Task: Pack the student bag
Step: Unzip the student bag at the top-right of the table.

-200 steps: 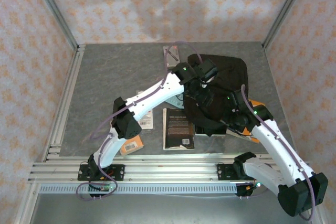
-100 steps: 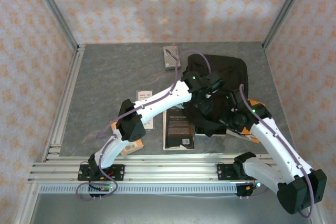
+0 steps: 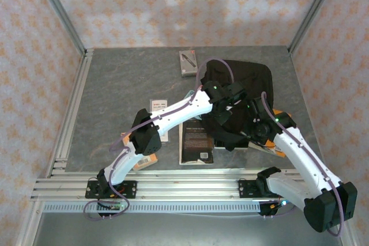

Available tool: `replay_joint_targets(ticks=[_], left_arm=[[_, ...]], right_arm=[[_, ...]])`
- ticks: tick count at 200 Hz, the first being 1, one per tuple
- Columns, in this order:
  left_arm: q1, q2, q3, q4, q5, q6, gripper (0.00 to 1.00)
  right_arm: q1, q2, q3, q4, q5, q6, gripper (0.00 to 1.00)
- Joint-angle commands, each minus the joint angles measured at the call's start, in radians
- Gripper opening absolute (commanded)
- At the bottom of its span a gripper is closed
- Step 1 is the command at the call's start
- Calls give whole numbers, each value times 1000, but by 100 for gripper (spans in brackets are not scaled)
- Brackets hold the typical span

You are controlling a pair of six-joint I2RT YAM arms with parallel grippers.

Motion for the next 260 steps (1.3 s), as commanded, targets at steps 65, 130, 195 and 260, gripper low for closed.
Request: replay_joint_targets(ticks=[65,130,195,260], left_arm=[[101,-84,-68,89,-46,-75,0],[225,-104,-70,154,-31,-198,0],[268,-151,-141,254,163,-284,0],[197,-259,-201,290,186,-223,0]], right_arm=[[-1,-3,26,-52,84,-51,0],[-1,18,34,-98,153,-51,0],[-2,93,119,-74,235,-66,0],[-2,101,139,-19,139,-134,0]])
